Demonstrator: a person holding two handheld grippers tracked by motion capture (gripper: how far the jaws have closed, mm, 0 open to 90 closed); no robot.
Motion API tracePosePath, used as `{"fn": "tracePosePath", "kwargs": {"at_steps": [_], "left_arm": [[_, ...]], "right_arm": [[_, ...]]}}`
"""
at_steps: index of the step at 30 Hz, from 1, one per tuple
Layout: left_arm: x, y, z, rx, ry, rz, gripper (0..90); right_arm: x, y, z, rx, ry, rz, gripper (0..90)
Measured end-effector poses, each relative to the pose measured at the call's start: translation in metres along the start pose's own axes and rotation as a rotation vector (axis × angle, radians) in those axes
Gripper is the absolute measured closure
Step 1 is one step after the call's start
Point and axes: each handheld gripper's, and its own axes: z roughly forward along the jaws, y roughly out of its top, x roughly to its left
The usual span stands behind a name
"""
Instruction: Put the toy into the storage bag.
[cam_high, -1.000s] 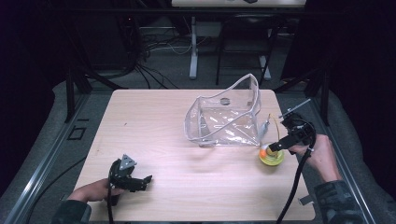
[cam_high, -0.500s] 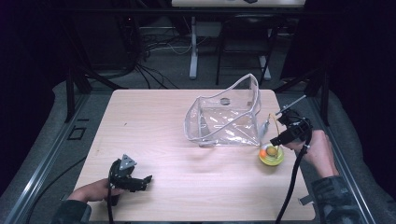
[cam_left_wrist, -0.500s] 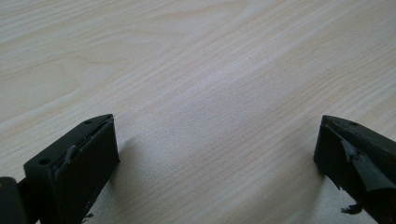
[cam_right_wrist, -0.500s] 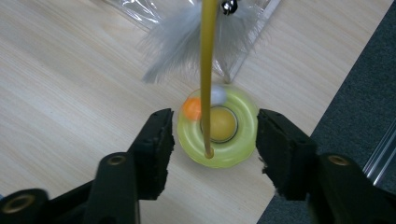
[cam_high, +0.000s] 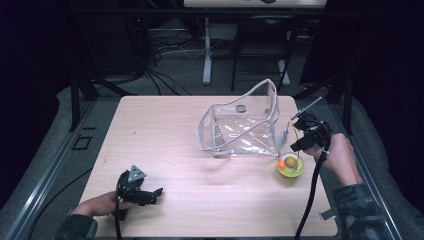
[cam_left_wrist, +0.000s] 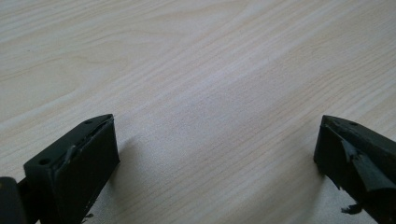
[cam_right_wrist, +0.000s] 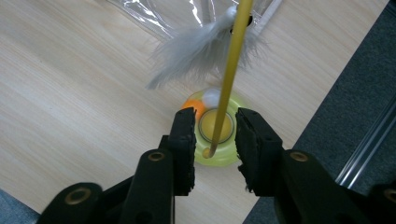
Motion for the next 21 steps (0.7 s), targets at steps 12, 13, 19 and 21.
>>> {"fn": "tracePosePath", "kwargs": {"at_steps": [12,13,19,21], "left_arm": [[0.0000,0.0000,0.0000,0.000,0.000,0.000,0.0],[-0.0001,0.0000,0.0001,0.000,-0.001,-0.002,0.0],[-0.0001,0.0000,0.0000,0.000,-0.001,-0.002,0.0],[0.0000,0.0000,0.0000,0.000,0.000,0.000,0.0]], "right_arm": [[-0.0033,0.0041,0.0004,0.045,0.005,0.004,82.1],[-0.0033,0.0046,0.0008,0.053,0.006,-0.002,83.7],[-0.0012,0.0081,0.0015,0.064,0.008,-0.003,87.8],[-0.0016,0.0093,0.0012,0.070,0.005,-0.002,87.9]]}}
